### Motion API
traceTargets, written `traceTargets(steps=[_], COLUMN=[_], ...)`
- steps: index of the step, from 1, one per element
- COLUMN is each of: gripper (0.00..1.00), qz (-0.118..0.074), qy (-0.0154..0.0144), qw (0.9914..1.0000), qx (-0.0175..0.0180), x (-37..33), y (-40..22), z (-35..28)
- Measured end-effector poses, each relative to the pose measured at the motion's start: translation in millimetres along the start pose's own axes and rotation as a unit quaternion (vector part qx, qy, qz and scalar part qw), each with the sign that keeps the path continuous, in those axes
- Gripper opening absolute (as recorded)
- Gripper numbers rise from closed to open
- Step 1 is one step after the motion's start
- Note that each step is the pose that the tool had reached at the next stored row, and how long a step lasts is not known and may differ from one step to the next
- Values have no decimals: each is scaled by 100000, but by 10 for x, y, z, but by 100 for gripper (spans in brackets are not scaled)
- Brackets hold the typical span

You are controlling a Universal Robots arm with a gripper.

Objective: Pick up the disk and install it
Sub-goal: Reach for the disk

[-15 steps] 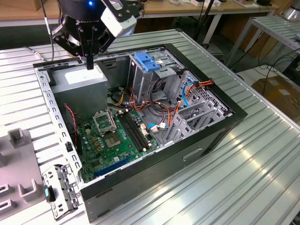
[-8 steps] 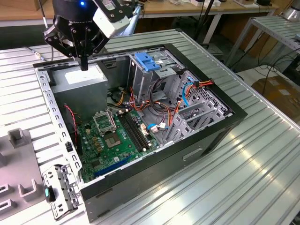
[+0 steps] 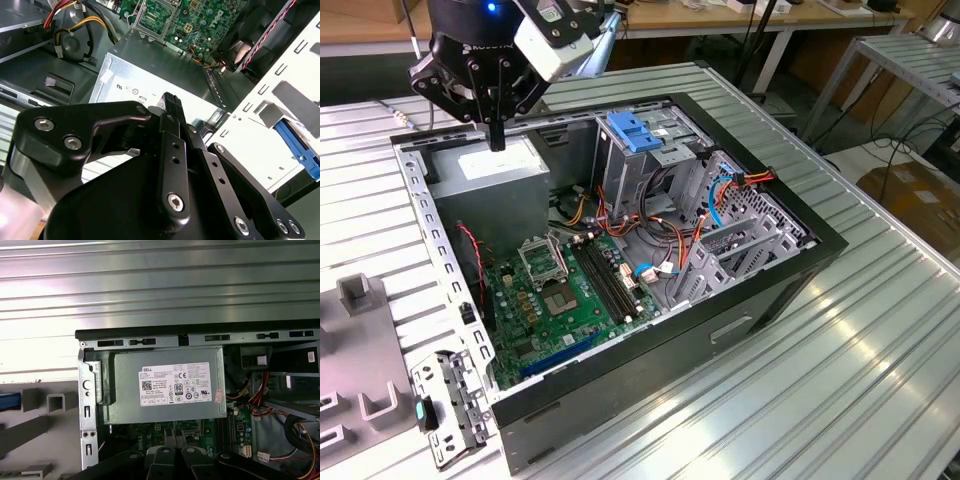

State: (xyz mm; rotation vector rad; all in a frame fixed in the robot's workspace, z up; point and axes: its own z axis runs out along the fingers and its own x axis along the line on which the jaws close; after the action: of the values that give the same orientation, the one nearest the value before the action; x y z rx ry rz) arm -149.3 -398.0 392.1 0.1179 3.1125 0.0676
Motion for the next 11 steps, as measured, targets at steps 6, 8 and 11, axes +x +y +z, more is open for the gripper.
traceTargets(steps=[6,8,11], gripper=[11,11,11], qz=[1,-2,3], qy=[-3,-1,3], qw=[100000,100000,100000], qx=[-4,-3,1], x=[73,109,149], y=[3,9,12], z=[-1,-2,-3])
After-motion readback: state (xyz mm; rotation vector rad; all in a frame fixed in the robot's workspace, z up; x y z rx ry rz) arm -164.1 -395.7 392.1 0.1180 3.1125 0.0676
